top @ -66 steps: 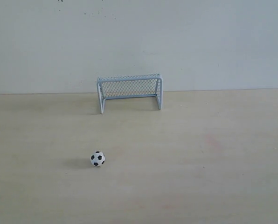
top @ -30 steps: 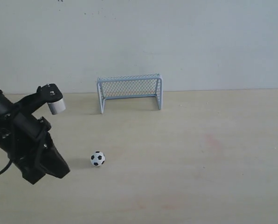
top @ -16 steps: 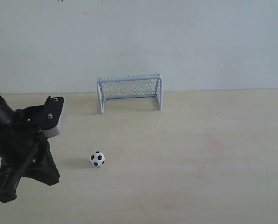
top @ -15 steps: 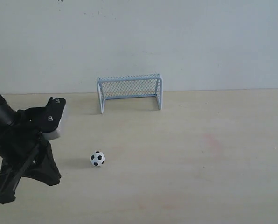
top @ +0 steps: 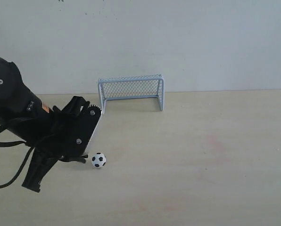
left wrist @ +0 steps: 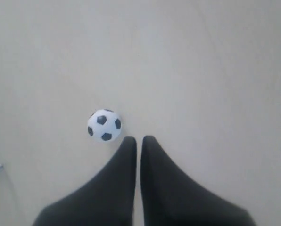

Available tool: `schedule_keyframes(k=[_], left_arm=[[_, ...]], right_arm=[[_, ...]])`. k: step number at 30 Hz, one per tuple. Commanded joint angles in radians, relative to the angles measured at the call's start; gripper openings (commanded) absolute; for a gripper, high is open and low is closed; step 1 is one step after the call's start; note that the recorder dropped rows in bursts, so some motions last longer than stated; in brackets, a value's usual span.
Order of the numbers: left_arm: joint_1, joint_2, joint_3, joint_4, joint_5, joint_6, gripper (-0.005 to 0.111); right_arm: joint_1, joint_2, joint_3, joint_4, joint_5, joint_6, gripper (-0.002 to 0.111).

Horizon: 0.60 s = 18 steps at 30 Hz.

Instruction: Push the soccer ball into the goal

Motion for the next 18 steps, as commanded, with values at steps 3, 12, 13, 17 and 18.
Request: schedule_keyframes(k=[3,12,13,17,18], left_arm=[[-0.005,0.033,-0.004,0.143,0.031,0.004,0.004],[-0.005,0.139,-0.004,0.316,0.030,0.004,0.004],[-0.005,0.151,-0.004,0.318,0.021,0.004,0.004],[-0.005,0.186,-0.004,0.318,-0.022,0.004,0.004],[-0.005,0.194,-0.004,0.318,-0.034,0.004,0.004]], right_arm=[[0.003,-0.005,-0.001,0.001,-0.007,0.000,0.000],[0.003,-0.005,-0.001,0.001,-0.007,0.000,0.000],[0.003,-0.005,-0.001,0.001,-0.007,0.000,0.000],[0.003,-0.005,-0.001,0.001,-0.007,0.000,0.000],[0.003,-0.005,-0.001,0.001,-0.007,0.000,0.000]])
